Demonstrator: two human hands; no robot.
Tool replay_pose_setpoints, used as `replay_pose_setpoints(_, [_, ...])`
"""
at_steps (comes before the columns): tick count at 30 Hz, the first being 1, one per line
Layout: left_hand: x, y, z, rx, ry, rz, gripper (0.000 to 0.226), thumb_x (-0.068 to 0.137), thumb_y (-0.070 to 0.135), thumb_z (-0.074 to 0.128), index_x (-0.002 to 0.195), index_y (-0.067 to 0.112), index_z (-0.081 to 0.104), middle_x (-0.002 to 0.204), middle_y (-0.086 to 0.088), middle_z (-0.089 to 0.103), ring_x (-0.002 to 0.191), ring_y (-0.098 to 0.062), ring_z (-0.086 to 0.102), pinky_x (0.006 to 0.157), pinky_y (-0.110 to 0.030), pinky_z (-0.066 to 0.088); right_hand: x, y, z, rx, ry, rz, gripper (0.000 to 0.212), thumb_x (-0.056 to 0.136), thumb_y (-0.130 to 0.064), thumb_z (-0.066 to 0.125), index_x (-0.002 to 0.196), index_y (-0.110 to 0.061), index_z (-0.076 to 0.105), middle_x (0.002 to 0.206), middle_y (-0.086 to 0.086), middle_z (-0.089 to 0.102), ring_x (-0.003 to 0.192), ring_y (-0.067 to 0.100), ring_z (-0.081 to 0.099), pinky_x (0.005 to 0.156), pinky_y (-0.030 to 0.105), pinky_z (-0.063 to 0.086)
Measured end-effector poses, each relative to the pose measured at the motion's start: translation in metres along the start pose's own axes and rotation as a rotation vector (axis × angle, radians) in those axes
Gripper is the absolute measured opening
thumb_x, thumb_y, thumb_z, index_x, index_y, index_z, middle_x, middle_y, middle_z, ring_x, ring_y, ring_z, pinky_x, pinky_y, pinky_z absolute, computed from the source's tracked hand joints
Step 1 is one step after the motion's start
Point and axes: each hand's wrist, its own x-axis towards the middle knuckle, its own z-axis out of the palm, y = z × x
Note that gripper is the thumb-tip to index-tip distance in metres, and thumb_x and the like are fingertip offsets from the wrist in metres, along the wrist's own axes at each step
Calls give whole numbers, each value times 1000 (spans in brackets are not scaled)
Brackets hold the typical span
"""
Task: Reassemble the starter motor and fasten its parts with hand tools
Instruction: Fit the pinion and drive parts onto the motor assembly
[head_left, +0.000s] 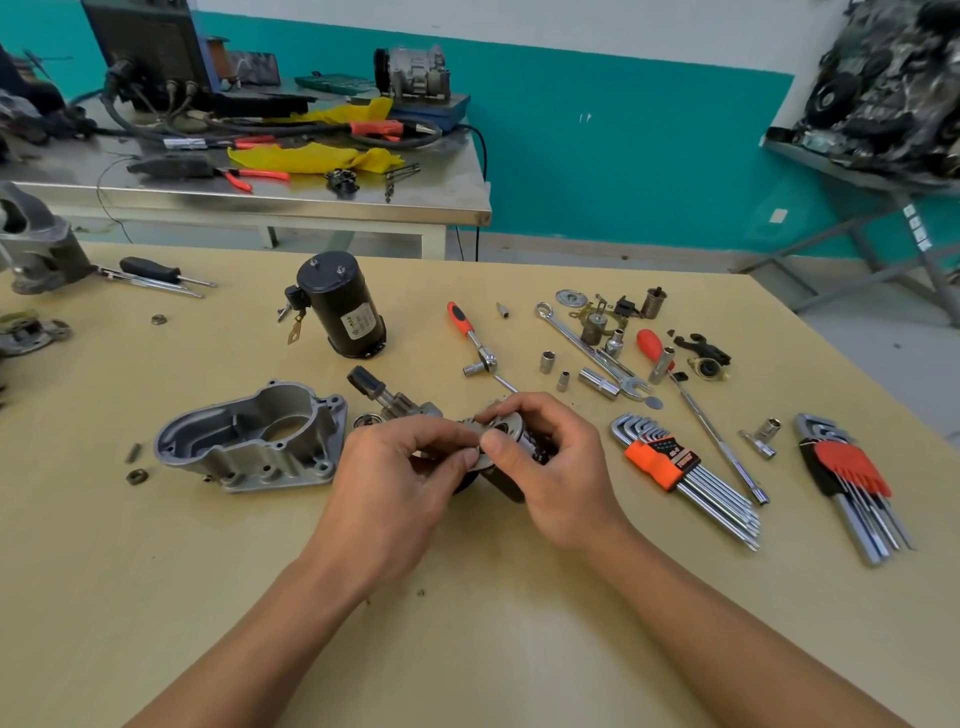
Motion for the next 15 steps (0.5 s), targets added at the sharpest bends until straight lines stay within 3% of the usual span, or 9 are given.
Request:
replay_pose_setpoints(9, [1,2,-4,-51,-19,-36,23,86,13,75,83,36,75,79,22,74,78,1,70,64,-6,49,-6,5,7,-95,73,-81,28,79,-45,77,101,-31,66,87,-7,70,78,13,69,65,17,52])
replay_pose_setpoints(15, [1,-1,-4,-25,-13,-51,29,83,10,77,84,39,73,85,29,71,82,5,68,67,-3,47,-7,8,7,-108,99,-105,43,68,-45,87,103,-33,66,95,-13,72,88,12,72,72,17,55])
